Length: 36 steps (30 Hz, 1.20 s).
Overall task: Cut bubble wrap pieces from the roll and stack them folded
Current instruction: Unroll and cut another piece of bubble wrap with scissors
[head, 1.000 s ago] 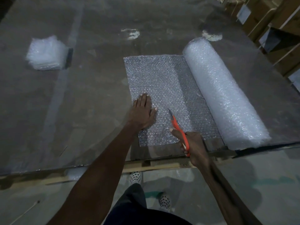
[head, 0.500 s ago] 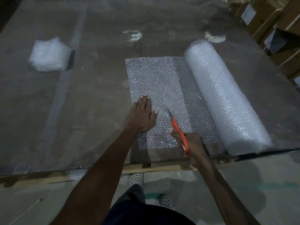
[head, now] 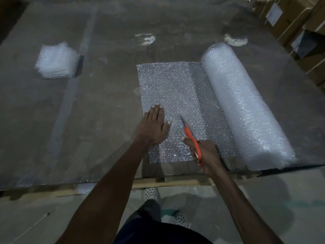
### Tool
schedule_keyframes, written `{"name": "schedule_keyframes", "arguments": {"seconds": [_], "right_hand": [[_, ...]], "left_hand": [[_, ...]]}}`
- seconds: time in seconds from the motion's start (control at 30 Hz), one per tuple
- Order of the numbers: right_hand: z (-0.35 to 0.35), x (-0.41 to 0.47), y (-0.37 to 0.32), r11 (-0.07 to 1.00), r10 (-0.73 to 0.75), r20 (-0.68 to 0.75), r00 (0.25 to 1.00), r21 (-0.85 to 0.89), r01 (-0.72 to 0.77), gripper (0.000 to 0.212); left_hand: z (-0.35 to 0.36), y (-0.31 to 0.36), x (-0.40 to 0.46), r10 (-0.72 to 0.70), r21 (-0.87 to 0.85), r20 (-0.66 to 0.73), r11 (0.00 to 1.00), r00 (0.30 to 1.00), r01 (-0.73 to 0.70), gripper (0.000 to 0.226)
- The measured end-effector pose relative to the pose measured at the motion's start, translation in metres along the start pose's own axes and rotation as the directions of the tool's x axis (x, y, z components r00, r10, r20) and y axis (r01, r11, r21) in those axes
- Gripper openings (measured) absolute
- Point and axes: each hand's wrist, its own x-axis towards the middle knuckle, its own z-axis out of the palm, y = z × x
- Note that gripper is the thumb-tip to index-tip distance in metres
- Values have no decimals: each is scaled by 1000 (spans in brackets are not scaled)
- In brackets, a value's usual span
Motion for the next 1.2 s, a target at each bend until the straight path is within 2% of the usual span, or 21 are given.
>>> {"name": "schedule_keyframes", "arguments": {"seconds": [0.53,0.83,1.2], "right_hand": [[8,6,-16,999,28,-21,999,-33,-29,36],[6,12,-13,999,32,-33,999,-32,-33,37],[6,16,-17,1000,18,5,1000,3,-18,35]], "left_hand": [[1,-1,0,4,-2,-30,1000,1000,-4,77],[3,-2,4,2,13,5,1000,1000,-2,72],[-19,-21,62,-15,31,28,999,1000,14,69]]}}
